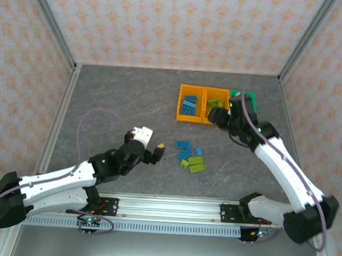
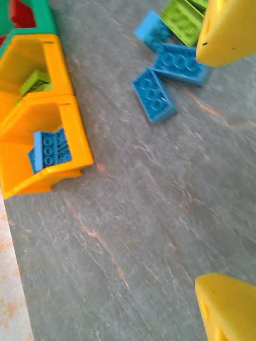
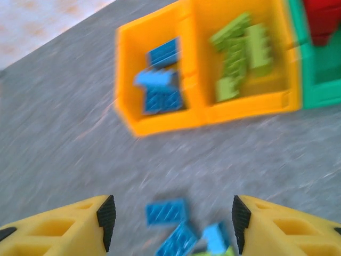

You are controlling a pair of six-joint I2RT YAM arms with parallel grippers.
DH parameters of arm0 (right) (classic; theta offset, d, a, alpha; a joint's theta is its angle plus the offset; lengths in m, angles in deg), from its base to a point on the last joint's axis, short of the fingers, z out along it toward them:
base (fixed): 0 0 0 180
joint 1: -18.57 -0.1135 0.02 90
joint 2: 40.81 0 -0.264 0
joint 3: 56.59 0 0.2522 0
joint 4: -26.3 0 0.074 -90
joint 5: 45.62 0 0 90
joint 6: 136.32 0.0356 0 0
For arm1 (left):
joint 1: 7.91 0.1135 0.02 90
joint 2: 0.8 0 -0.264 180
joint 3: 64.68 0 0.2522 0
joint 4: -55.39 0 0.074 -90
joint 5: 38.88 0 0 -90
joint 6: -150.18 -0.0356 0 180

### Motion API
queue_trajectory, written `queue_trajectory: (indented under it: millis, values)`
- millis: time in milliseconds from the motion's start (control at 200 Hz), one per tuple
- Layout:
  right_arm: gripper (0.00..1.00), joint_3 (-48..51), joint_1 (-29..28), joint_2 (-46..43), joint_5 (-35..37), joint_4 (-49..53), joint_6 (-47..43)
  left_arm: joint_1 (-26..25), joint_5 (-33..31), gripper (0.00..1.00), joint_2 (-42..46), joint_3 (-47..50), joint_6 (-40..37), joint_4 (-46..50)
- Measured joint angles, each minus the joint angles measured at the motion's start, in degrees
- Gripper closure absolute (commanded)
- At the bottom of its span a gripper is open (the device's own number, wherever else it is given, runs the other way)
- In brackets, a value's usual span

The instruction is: Sort the legos into containers by color

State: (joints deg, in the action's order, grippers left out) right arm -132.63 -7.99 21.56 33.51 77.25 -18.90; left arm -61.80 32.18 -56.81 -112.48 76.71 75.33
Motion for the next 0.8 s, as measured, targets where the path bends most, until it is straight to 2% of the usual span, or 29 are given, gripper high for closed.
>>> queue_trajectory:
  millis: [140, 260, 355, 550, 801]
  values:
    - [0.37, 3.7, -4.9, -5.5, -2.1, 3.0, 0.0, 0.0, 0.5, 0.08, -11.5, -11.8, 15.1, 5.2]
    - [0.36, 9.9, -5.6, -6.2, -2.3, 4.5, 0.9, 0.0, 1.6, 0.09, -25.1, -23.1, 27.2, 11.8]
    - [0.35, 13.7, -5.6, -5.9, -2.3, 6.2, 1.6, 0.0, 2.6, 0.1, -35.3, -30.7, 33.3, 15.8]
    - [0.28, 15.1, -5.6, -7.4, -1.7, 6.9, 2.8, 0.0, 4.3, 0.11, -48.2, -37.7, 39.2, 21.1]
    - [0.21, 15.4, -5.6, -9.0, -0.9, 7.0, 2.7, 0.5, 6.5, 0.11, -55.3, -41.6, 40.9, 22.8]
